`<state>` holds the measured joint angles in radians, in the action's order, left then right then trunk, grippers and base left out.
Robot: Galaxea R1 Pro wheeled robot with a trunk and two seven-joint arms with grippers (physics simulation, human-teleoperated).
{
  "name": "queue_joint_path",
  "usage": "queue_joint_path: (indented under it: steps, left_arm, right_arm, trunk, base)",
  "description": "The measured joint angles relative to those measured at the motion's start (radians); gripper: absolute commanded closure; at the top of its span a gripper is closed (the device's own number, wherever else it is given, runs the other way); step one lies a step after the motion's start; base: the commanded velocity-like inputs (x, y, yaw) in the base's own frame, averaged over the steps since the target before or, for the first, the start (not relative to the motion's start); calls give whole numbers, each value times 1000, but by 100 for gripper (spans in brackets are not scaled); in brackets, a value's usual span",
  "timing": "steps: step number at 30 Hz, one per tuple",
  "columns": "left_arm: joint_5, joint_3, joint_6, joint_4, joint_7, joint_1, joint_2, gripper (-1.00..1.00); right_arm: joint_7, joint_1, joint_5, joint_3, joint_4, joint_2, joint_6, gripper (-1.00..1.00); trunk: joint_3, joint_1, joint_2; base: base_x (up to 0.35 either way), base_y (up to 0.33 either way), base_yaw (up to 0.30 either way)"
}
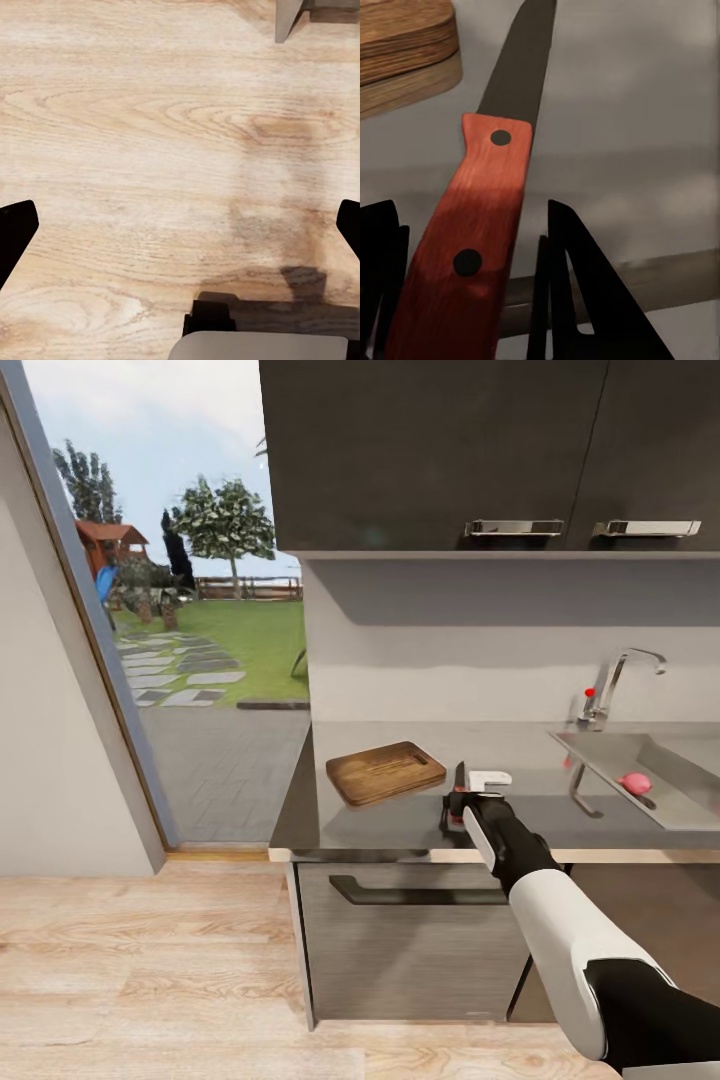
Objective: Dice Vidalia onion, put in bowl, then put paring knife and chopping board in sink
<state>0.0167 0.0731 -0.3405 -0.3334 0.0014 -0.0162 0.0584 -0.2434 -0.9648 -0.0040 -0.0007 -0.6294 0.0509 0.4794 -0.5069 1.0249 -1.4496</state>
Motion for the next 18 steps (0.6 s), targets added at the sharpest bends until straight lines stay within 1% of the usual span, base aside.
queue_joint_path:
  steps: [5,13,18]
  left_arm:
    - [0,0,0,0,0,0,0,-100]
    - [0,0,0,0,0,0,0,-100]
    - [0,0,0,0,0,0,0,-100]
  right_arm:
    - [-2,0,0,1,0,-5,0,100]
    - [-2,0,0,1,1,-6,-1,100]
    - [-4,0,5,1,11,-7,-3,100]
  trunk:
    - [0,0,0]
    - [0,0,0]
    - [6,0,0]
  base:
    - [0,0,0]
    - [0,0,0]
    - [0,0,0]
